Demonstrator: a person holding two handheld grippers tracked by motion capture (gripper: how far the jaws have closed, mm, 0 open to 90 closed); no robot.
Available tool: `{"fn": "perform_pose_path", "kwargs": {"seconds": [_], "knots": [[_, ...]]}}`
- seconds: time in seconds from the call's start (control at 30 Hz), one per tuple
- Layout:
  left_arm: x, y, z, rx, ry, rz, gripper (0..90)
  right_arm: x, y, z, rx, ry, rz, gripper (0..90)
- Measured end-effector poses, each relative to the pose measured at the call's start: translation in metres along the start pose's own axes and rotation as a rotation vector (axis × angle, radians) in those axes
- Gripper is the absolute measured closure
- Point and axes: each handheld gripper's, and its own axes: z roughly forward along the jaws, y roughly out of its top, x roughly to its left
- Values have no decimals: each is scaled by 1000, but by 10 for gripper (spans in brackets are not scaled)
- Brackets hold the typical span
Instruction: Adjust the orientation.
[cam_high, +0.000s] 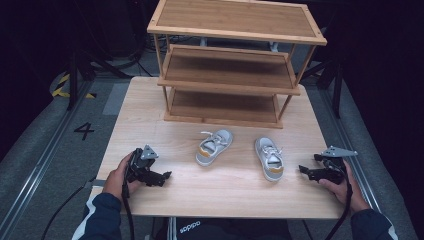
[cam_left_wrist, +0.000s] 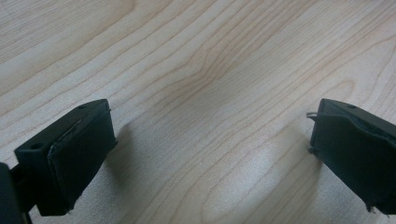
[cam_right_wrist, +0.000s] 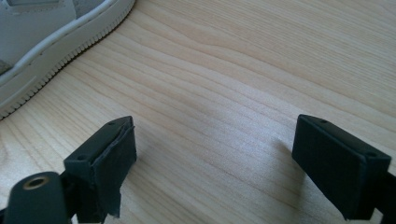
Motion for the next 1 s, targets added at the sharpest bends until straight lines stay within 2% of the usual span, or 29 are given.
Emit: {"fn": "perform_pose_path", "kwargs": {"seconds": [0.1, 0.17, 0.27, 0.37, 0.4, 0.43, 0.47, 0.5, 0.53, 0.57, 0.63, 0.7, 0.8, 0.83, 0.9, 1.0], "knots": [[4, -1, -1, 7, -23, 8, 2, 0, 0, 0, 0, 0, 1, 140], [7, -3, -2, 0, -11, -9, 2, 1, 0, 0, 1, -11, 6, 140], [9, -4, -4, 7, -17, 1, 3, 1, 0, 0, 1, -15, 11, 139], [10, -5, -5, 11, -3, 3, 3, 1, 0, 0, 4, -14, 10, 136], [9, -4, -8, 29, -28, 24, 37, 1, 0, 0, 3, -12, 8, 136], [9, -4, -8, 29, -28, 24, 84, 1, 0, 0, 3, -12, 8, 136], [7, -4, -11, 18, -46, 62, 84, 1, 0, 0, 3, -12, 8, 136], [4, -5, -14, 0, 15, 113, 126, 1, 0, 0, 2, -12, 11, 136], [4, -5, -14, 0, 15, 113, 153, 1, 0, 0, 2, -12, 11, 136], [4, -4, -14, 6, 3, 86, 153, 1, 0, 0, 2, -12, 12, 136], [3, -2, -15, 21, 45, 89, 157, 1, 0, 0, 2, -12, 11, 135], [4, 0, -16, 34, 47, 88, 190, 1, 0, 0, 2, -12, 11, 135], [3, 3, -16, 43, -7, 95, 172, 1, 0, 0, 2, -12, 11, 136], [3, 5, -18, 44, -10, 121, 164, 1, 0, 0, 2, -12, 10, 136], [1, 9, -20, 22, -40, 143, 163, 1, 0, 0, 2, -11, 10, 135], [-4, 17, -23, 2, -45, 161, 168, 1, 0, 0, 2, -10, 10, 135]]}}
